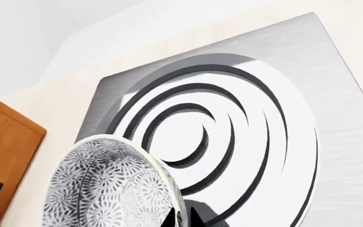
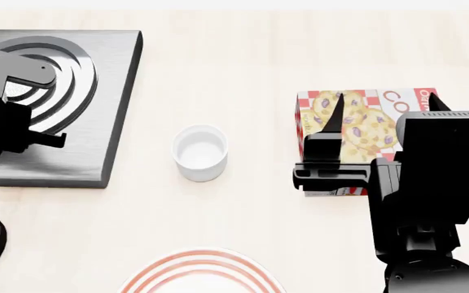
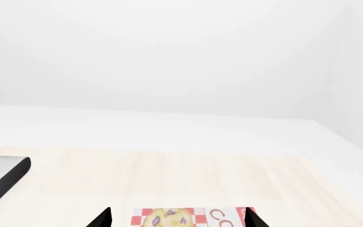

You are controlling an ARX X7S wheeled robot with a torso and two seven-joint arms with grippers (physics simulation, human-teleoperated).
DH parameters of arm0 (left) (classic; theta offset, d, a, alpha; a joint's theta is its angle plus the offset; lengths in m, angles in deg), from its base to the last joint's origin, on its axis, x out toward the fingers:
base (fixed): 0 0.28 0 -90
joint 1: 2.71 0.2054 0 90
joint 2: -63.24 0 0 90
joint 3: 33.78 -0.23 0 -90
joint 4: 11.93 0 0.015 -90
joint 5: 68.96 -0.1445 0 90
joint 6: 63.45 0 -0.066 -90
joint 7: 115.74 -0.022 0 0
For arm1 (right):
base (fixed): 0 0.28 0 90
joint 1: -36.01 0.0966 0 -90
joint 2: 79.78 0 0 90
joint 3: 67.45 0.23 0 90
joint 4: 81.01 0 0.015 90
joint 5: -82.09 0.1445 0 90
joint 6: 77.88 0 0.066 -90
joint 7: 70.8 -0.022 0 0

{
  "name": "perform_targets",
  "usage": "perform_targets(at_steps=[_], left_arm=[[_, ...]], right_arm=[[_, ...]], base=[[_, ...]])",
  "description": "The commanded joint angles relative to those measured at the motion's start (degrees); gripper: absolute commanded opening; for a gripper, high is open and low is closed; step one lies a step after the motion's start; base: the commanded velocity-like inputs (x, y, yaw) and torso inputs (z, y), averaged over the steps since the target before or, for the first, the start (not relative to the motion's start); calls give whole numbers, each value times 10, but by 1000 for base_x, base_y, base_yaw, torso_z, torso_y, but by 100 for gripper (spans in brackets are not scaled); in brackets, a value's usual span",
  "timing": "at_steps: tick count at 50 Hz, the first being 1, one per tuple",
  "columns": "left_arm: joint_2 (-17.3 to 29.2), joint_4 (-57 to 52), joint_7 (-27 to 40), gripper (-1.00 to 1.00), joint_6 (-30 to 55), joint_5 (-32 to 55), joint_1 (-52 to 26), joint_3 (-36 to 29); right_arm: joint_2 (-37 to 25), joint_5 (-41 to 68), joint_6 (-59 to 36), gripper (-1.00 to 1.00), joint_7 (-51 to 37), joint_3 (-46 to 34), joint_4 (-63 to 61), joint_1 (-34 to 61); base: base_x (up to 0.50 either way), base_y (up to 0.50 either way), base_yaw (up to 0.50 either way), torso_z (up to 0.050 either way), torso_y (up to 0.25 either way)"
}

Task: Pick the akita bowl on the stove and place it on the plate.

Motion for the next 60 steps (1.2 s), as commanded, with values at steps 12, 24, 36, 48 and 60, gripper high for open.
perform_targets(at_steps=[12, 24, 36, 48, 60], left_arm=[[10, -75, -19, -100, -21, -18, -44, -22], [65, -223, -111, -100, 2, -46, -58, -133], [143, -388, -231, -100, -8, -69, -82, -244], [195, -519, -314, -100, -36, -109, -137, -326], [223, -555, -372, -100, -122, -112, -161, -349]], right_arm=[[-3, 3, 1, 100, -5, -2, 0, 1], [-4, 5, 0, 100, -8, -4, -1, 2], [-5, 5, 6, 100, -8, -7, 4, 1], [-7, 7, 6, 100, -11, -6, 3, 0], [-8, 8, 13, 100, -12, -8, 4, -5]], base=[[0, 0, 0, 0, 0], [0, 0, 0, 0, 0], [0, 0, 0, 0, 0], [0, 0, 0, 0, 0], [0, 0, 0, 0, 0]])
